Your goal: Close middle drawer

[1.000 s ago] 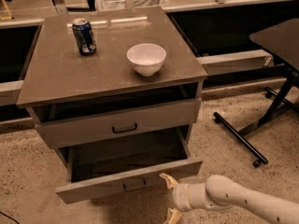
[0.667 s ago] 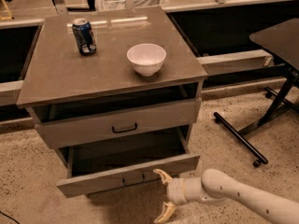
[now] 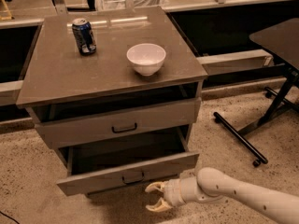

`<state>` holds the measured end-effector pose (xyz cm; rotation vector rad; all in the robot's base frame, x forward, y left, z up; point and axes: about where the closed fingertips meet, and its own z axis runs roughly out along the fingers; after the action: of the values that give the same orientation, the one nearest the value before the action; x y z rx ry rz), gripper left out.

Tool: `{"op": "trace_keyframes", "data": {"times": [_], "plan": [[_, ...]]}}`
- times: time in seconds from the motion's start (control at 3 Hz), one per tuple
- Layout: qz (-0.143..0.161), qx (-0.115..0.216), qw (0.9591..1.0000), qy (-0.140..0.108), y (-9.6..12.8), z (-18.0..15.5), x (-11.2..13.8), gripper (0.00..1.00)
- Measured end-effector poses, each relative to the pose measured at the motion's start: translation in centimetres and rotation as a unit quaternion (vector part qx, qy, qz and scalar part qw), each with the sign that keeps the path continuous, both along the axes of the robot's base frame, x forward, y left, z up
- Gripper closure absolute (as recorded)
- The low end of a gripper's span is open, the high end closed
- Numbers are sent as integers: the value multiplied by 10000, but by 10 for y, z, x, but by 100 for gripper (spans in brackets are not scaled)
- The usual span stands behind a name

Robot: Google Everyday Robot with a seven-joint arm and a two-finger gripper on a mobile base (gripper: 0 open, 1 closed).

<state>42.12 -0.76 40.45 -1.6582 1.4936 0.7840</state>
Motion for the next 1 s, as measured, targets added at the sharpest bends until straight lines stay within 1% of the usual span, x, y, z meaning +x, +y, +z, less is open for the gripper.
{"op": "trace_keyframes", "data": {"times": [0.33,0.67,1.0], "plan": [[13,-118,9999,-93,11,-7,22,73],[-366,107,9986,-373,17,-12,68,62],[-601,253,9966,-503,21,-15,93,39]]}}
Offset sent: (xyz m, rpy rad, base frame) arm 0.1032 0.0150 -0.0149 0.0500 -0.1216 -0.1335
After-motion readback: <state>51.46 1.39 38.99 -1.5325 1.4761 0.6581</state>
